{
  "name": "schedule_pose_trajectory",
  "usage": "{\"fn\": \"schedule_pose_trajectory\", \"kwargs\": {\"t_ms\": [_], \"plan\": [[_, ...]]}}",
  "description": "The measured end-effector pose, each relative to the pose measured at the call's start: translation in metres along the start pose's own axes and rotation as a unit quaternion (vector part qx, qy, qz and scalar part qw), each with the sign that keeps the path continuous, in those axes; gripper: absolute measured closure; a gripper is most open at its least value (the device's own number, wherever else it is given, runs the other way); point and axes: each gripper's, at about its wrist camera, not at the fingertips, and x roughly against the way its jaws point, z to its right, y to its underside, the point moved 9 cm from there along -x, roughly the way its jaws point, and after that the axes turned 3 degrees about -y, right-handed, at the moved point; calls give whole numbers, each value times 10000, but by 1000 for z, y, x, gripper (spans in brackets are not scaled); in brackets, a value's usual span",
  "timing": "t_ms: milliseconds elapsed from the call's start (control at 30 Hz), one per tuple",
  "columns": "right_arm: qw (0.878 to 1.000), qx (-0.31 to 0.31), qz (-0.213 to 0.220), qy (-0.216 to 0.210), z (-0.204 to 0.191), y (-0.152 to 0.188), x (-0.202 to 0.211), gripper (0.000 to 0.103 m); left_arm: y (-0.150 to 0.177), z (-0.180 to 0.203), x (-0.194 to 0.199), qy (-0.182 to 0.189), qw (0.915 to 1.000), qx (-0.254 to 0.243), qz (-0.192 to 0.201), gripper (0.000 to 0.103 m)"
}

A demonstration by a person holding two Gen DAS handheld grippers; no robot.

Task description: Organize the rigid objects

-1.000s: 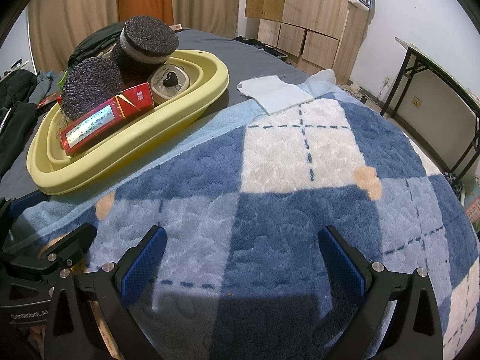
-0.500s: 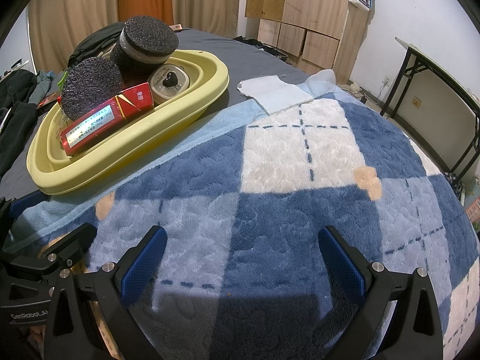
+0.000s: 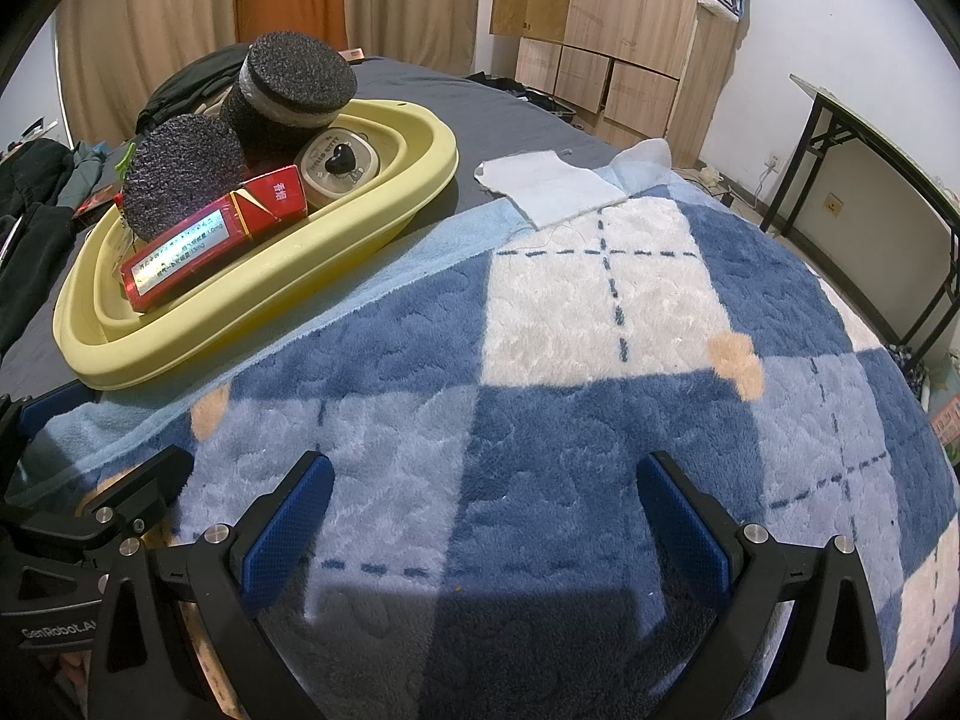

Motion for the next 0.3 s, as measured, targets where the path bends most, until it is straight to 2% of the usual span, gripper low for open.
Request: {"fn": "schedule_pose_trajectory", "kwargs": {"t_ms": [300], "plan": [[10000,25,0,28,-1,2,2,0,-1,-1,0,14,10000,5,5,0]]}}
